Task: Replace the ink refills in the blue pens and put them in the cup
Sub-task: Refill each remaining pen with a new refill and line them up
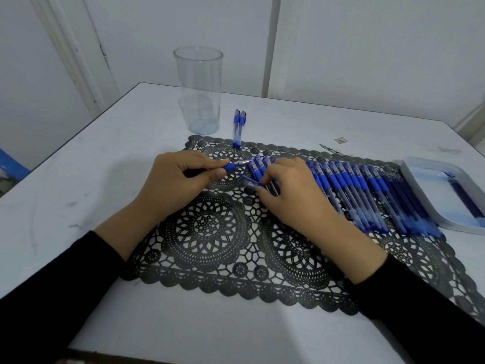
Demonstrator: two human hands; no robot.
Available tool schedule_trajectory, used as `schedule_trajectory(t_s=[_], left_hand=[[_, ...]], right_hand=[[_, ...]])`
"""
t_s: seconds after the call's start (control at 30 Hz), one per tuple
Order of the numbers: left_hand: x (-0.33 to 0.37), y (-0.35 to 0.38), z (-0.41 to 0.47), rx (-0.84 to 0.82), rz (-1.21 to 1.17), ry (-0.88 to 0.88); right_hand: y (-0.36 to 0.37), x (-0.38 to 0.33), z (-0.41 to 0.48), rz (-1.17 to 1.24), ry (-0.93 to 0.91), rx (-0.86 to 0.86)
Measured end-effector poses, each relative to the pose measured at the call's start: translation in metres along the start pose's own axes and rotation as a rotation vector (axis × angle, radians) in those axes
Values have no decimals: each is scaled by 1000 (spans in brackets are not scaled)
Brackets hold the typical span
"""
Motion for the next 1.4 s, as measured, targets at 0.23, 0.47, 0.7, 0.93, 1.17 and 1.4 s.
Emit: schedule_trajectory(t_s=[0.23, 0.47, 0.7, 0.93, 1.17, 1.4], left_hand=[[2, -1, 0, 17, -49, -42], [6, -1, 0, 23, -82, -50], [13, 1, -1, 56, -91, -43], [16, 5, -2, 109, -100, -10], [15, 10, -1, 103, -49, 57], [22, 14, 2, 150, -127, -18]], right_hand=[[-15, 10, 2, 532, 198, 1], [-18, 9, 3, 721, 203, 21], [-15, 7, 2, 714, 150, -5], [-10, 7, 0, 794, 87, -3], [-9, 8, -4, 828, 105, 19], [-17, 3, -5, 877, 100, 46]])
Point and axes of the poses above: each hand's wrist, its own z-axis towards the middle knuckle, its own y-axis out of the palm, x = y × z, the point moved 2 cm from there along z, towards the middle knuckle, and after that the axes turned 15 degrees about y, right-handed, at the moved point
